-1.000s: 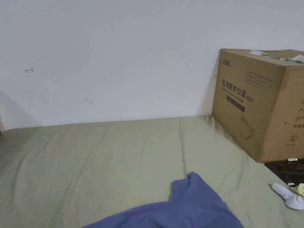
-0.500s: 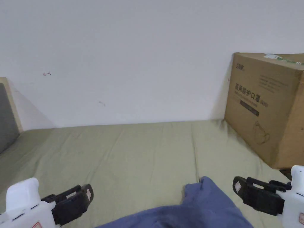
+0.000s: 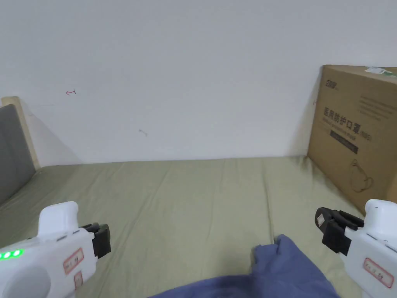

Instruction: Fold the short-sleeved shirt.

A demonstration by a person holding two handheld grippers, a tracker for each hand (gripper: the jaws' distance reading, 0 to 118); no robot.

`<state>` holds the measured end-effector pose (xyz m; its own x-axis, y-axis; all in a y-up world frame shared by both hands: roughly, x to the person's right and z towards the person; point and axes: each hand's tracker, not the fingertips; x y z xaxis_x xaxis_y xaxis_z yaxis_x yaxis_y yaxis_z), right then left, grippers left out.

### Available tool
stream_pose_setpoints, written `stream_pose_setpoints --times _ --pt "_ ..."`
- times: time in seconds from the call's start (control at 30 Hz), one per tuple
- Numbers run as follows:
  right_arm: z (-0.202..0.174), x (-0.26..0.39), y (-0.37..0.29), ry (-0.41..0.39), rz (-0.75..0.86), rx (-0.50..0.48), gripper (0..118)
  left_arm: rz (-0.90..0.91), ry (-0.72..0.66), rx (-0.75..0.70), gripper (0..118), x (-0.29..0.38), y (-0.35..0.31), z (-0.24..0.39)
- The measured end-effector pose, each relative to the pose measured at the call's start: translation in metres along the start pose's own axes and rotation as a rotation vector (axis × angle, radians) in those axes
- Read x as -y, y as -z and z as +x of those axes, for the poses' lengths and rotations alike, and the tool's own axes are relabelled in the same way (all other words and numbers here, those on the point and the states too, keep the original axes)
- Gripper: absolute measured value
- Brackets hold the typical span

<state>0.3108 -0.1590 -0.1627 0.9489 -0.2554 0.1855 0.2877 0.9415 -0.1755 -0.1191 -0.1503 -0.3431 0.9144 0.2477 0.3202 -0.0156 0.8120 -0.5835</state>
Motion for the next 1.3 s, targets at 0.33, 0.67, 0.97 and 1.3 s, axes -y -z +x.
stream_pose_setpoints --times 0.33,0.67,0.97,1.3 --pt "0.005 0.016 0.049 -0.060 -0.189 -0.038 0 -0.628 -0.157 -0.135 103 0.065 0.173 -0.115" --pt "0.018 0.053 0.075 -0.104 -0.322 -0.018 0 -0.568 0.105 -0.190 110 0.133 0.210 -0.095" --pt "0.092 0.045 0.146 0.048 -0.451 -0.011 0 -0.364 0.017 -0.038 2 0.095 0.139 -0.094" --pt "0.191 0.095 0.296 0.077 -0.950 0.308 106 -0.340 0.032 -0.008 2 0.057 0.125 -0.086"
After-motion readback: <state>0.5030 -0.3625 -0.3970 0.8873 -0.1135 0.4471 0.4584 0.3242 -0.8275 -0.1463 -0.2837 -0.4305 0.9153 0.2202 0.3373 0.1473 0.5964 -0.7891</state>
